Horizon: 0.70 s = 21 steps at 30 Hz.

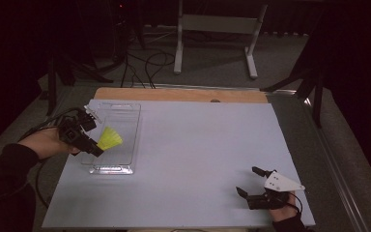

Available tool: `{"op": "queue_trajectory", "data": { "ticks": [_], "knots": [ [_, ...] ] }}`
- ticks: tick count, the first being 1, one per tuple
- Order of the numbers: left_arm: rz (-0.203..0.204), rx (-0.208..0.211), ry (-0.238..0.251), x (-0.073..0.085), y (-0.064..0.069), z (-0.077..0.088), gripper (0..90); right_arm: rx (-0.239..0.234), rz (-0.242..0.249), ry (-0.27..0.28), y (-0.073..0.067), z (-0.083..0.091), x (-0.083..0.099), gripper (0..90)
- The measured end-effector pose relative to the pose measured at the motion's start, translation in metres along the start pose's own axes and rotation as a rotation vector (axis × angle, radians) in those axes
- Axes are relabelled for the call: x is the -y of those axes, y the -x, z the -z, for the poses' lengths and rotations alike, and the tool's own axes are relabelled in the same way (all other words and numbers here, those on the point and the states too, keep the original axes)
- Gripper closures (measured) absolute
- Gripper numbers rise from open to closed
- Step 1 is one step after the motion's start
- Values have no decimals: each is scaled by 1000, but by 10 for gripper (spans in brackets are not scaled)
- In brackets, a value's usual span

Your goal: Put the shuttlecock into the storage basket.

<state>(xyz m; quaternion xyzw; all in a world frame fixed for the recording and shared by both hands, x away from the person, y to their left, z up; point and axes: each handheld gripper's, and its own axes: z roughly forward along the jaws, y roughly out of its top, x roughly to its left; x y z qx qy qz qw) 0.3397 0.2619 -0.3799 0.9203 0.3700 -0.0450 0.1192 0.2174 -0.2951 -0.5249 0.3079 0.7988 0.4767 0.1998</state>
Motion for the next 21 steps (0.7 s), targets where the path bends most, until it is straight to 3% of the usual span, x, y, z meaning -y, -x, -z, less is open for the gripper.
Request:
{"op": "queue_trajectory", "data": {
  "ticks": [4,5,6,9,14,15,21],
  "knots": [
    [67,-26,23,6,-5,-1,643,0,0,1,0,0,0,86],
    [67,-26,23,6,-5,-1,642,0,0,1,0,0,0,86],
    [123,-61,27,8,-8,-2,642,1,0,-1,0,0,0,86],
    [213,-82,49,10,-13,-3,642,1,0,-1,0,0,0,86],
    [224,-71,74,12,-11,-5,642,2,-1,-1,0,0,0,86],
    [248,-65,96,13,-11,-6,641,1,0,-2,0,0,0,86],
    [282,-87,91,19,-11,-14,642,4,3,0,0,0,0,86]
  ]
}}
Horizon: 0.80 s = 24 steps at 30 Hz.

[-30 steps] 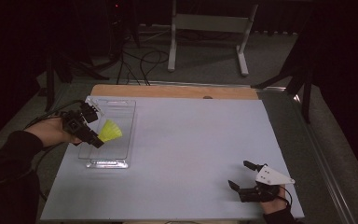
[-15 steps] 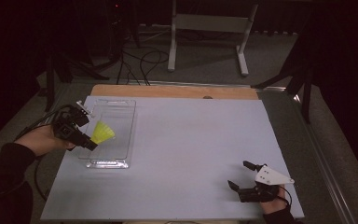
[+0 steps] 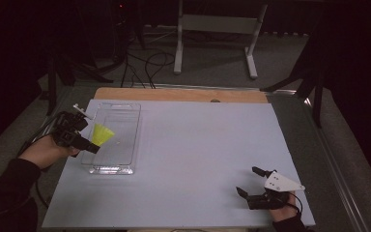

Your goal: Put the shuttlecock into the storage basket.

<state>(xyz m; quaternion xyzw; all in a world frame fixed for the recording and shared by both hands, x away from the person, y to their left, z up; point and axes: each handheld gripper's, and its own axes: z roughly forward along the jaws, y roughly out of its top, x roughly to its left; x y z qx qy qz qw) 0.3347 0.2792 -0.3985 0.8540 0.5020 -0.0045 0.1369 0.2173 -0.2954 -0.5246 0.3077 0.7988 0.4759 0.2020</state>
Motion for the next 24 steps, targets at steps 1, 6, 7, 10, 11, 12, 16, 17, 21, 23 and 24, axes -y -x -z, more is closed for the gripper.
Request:
{"op": "queue_trajectory", "data": {
  "ticks": [1,6,7,10,11,12,16,17,21,23,24],
  "knots": [
    [9,-6,-6,1,-1,-2,642,0,1,1,0,0,0,86],
    [67,-11,11,5,-5,-9,642,-2,-2,-2,0,0,0,86],
    [67,-26,14,6,-6,-11,642,-2,-2,-2,0,0,0,86],
    [55,-50,20,8,-8,-16,642,-2,-2,-2,0,0,0,86],
    [50,-68,31,9,-9,-18,642,-1,0,-1,0,0,0,86],
    [50,-68,31,9,-9,-18,641,-1,0,-1,0,0,0,86],
    [63,-71,47,11,-12,-21,641,-6,-3,-2,0,-1,0,86],
    [65,-64,47,12,-13,-22,641,-5,-3,-2,0,-1,0,86],
    [61,-50,35,14,-15,-27,641,-4,-2,-2,0,0,0,86],
    [57,-66,16,14,-16,-30,640,-4,-2,-3,0,0,0,86],
    [56,-66,9,14,-17,-31,640,-5,-3,-2,0,0,0,86]
  ]
}}
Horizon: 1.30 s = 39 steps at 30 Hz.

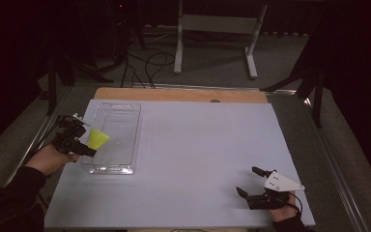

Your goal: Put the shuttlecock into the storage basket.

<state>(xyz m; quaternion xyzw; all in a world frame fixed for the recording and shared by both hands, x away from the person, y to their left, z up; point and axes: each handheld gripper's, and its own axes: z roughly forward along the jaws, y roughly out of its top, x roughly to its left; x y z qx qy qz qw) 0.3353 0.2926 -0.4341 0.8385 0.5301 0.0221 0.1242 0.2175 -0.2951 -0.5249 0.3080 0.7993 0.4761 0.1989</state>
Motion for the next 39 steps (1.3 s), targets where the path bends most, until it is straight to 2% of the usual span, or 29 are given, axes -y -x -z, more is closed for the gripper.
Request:
{"op": "queue_trajectory", "data": {
  "ticks": [6,11,14,16,18,21,25,30,34,38,39],
  "knots": [
    [-7,8,-37,-4,0,-3,640,0,1,0,0,0,0,86],
    [-44,-13,-70,-6,4,-3,637,0,0,0,0,0,0,86],
    [-39,-14,-63,-8,5,-1,624,-1,1,3,1,0,0,86],
    [-38,-24,-59,-9,5,2,565,-2,-2,3,1,0,0,86],
    [-57,-48,-67,-9,8,3,491,0,0,2,0,0,0,86],
    [-58,-47,-70,-10,9,5,404,1,-2,3,0,1,0,86],
    [-65,-46,-77,-10,11,5,330,0,-3,2,0,0,0,86],
    [-59,-32,-73,-11,11,6,250,2,-2,4,1,1,0,86],
    [-64,-35,-63,-13,14,9,209,1,0,3,0,0,0,86],
    [-72,-21,-53,-15,17,12,135,3,-1,4,1,1,0,86],
    [-76,13,-45,-17,18,14,135,4,-1,3,1,1,0,86]
  ]
}}
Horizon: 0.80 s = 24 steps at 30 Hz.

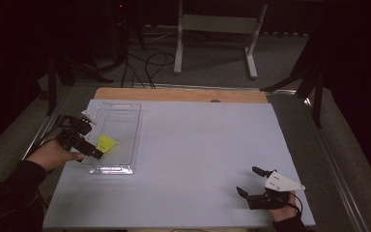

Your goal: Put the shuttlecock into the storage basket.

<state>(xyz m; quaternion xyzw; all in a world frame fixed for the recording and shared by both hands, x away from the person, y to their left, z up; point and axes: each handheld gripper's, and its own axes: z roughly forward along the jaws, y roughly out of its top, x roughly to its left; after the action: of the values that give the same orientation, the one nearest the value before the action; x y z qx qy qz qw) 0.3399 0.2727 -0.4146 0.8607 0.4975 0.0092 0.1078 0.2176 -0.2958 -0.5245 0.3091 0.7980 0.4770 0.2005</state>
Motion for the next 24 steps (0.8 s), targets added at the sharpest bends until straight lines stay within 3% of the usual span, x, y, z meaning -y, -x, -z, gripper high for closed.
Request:
{"op": "queue_trajectory", "data": {
  "ticks": [4,14,24],
  "knots": [
    [-24,10,14,-2,5,3,0,1,1,1,0,0,0,86],
    [-95,1,79,-11,14,3,0,2,0,4,0,1,0,86],
    [-241,33,167,-20,24,-2,0,-1,1,2,0,0,0,86]
  ]
}}
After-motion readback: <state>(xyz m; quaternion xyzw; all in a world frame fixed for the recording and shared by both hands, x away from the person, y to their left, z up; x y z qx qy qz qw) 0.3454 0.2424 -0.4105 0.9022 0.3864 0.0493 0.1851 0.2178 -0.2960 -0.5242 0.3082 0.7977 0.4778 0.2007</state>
